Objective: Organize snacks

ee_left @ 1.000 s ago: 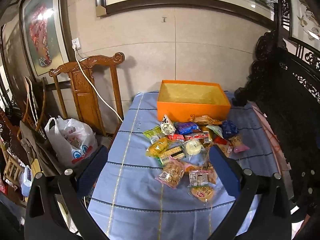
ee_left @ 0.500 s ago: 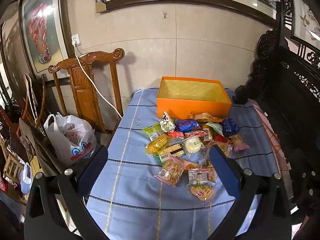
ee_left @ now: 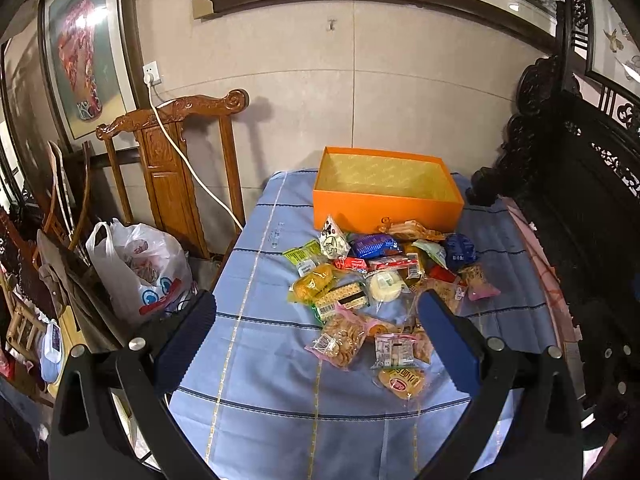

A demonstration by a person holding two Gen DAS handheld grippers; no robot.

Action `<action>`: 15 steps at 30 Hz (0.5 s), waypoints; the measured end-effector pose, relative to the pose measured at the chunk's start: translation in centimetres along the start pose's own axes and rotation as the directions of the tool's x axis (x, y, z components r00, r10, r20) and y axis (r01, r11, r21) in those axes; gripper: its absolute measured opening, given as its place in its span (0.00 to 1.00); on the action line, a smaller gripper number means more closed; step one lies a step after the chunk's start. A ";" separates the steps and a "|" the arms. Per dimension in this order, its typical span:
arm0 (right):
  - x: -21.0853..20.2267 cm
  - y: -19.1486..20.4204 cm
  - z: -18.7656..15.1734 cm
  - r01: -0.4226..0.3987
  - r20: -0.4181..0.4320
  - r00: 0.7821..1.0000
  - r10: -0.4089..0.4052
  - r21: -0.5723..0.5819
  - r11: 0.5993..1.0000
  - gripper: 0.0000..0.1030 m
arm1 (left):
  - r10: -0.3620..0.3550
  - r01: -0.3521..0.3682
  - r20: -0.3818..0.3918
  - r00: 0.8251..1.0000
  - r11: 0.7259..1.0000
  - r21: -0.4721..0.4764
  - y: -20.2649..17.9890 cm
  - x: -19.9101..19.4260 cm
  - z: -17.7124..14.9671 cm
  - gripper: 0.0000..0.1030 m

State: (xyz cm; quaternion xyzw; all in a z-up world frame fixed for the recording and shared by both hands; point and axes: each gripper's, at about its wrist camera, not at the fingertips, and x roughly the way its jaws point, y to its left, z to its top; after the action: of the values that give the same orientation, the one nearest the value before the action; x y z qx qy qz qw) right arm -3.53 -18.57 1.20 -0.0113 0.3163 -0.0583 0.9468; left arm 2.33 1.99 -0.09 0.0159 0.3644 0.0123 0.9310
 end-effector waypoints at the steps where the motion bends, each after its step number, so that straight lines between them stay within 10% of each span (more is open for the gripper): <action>1: 0.1 0.0 0.0 0.000 -0.002 1.000 0.000 0.001 1.000 0.97 | 0.001 -0.001 -0.001 1.000 1.000 0.000 -0.1 0.1 0.0 0.96; 15: 4.8 -1.8 -2.1 -0.021 -0.096 0.995 0.023 0.020 1.000 0.97 | -0.028 0.024 -0.075 0.997 0.999 -0.048 0.2 5.8 -1.8 0.96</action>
State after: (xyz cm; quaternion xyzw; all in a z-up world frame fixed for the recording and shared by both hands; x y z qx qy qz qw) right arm -1.21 -20.93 -3.24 0.0040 0.3608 -0.0514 0.9312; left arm 5.40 2.39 -5.32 -0.0112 0.3990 0.0092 0.9168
